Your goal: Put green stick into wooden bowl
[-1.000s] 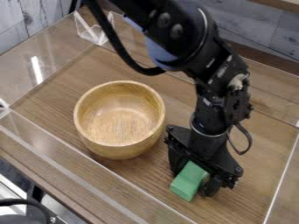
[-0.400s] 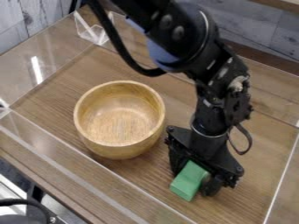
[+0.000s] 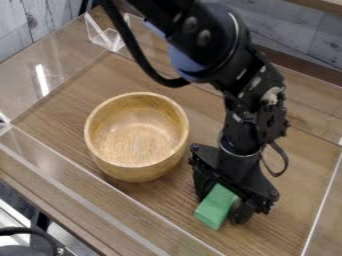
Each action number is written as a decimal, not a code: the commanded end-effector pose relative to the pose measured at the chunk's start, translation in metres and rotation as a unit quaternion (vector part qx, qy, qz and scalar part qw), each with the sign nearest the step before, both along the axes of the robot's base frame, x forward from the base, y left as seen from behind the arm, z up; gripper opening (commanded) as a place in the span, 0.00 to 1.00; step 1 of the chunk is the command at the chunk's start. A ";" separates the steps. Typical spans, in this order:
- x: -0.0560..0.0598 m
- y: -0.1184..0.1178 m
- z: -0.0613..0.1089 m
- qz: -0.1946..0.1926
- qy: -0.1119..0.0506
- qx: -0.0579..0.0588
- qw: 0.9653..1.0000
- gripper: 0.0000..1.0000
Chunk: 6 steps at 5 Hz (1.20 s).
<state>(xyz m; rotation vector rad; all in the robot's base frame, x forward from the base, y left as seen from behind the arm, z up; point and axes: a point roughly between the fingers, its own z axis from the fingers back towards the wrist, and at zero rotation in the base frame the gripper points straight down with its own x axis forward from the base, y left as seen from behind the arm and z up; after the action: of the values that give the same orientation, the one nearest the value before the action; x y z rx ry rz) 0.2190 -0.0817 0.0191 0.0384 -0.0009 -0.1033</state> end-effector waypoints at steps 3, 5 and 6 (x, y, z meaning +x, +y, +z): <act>0.009 -0.001 0.006 0.008 -0.019 -0.004 1.000 1.00; 0.009 0.004 0.007 0.017 -0.017 -0.004 1.000 0.00; 0.009 0.009 0.008 0.020 -0.015 -0.003 1.000 0.00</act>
<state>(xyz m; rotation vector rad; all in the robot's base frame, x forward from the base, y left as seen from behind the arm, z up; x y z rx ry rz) 0.2211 -0.0741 0.0190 0.0425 0.0047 -0.0701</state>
